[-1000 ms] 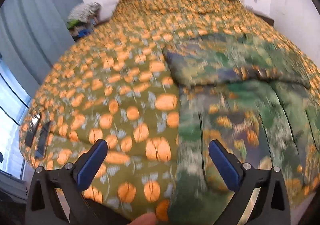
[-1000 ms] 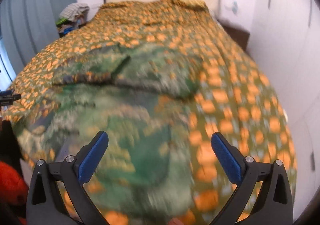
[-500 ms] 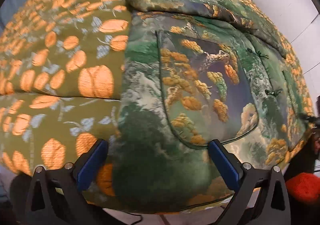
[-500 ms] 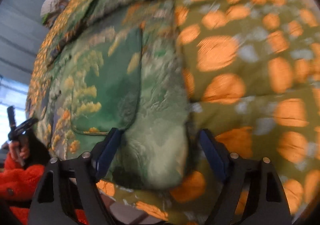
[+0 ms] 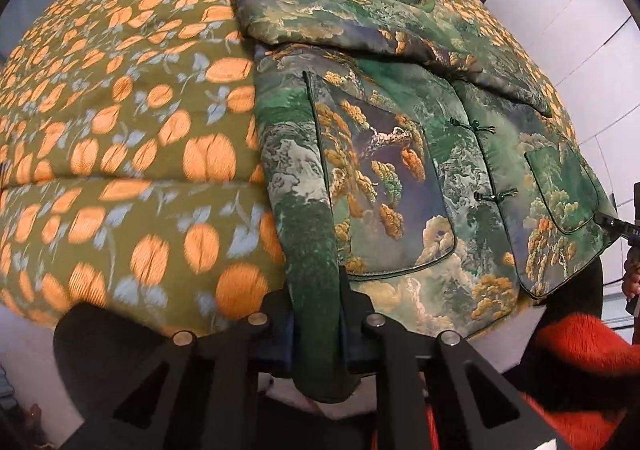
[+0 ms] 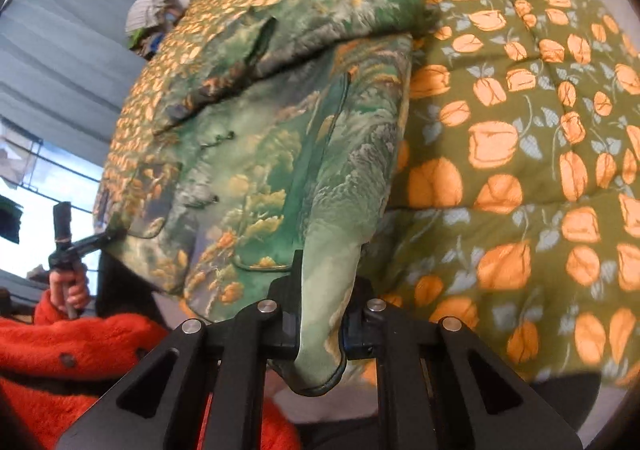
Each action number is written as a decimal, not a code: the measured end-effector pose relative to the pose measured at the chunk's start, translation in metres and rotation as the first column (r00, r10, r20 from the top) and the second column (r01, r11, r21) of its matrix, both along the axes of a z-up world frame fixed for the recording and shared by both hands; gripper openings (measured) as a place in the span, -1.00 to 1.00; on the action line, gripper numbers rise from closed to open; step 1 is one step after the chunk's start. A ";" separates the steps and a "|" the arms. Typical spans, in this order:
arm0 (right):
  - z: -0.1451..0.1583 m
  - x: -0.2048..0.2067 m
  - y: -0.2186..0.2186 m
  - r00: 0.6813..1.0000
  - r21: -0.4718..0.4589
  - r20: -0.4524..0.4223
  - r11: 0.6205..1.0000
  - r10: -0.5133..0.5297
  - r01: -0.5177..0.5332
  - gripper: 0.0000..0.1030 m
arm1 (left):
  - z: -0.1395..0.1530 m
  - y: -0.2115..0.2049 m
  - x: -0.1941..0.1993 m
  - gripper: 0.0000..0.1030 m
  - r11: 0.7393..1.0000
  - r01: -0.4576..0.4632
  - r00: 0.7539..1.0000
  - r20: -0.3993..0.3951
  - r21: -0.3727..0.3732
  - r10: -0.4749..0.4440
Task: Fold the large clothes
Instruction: 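Lift the hem with both tools and fold it over toward the collar, then lay the folded hem down and open both tools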
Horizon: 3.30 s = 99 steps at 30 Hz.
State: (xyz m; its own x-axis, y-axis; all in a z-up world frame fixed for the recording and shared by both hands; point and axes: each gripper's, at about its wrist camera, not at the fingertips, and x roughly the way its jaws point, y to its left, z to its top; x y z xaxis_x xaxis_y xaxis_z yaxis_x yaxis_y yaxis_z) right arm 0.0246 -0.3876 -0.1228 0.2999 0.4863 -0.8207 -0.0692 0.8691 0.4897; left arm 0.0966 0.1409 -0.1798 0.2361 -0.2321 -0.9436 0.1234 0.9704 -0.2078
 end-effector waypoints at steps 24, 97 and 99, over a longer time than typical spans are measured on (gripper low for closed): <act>0.068 0.088 -0.043 0.953 0.375 0.128 0.903 -0.275 0.210 -0.82 | 0.111 0.056 0.128 -0.72 0.951 -0.158 0.965 0.164 -0.267 0.207; -0.032 0.244 0.015 0.912 -0.344 0.371 0.887 -0.174 0.309 0.57 | -0.002 -0.034 0.245 0.03 0.969 -0.214 0.882 0.451 0.126 0.136; -0.013 0.224 0.027 0.908 -0.351 0.400 0.895 -0.121 0.274 0.57 | 0.011 -0.040 0.224 0.18 0.979 -0.169 0.873 0.478 0.118 0.093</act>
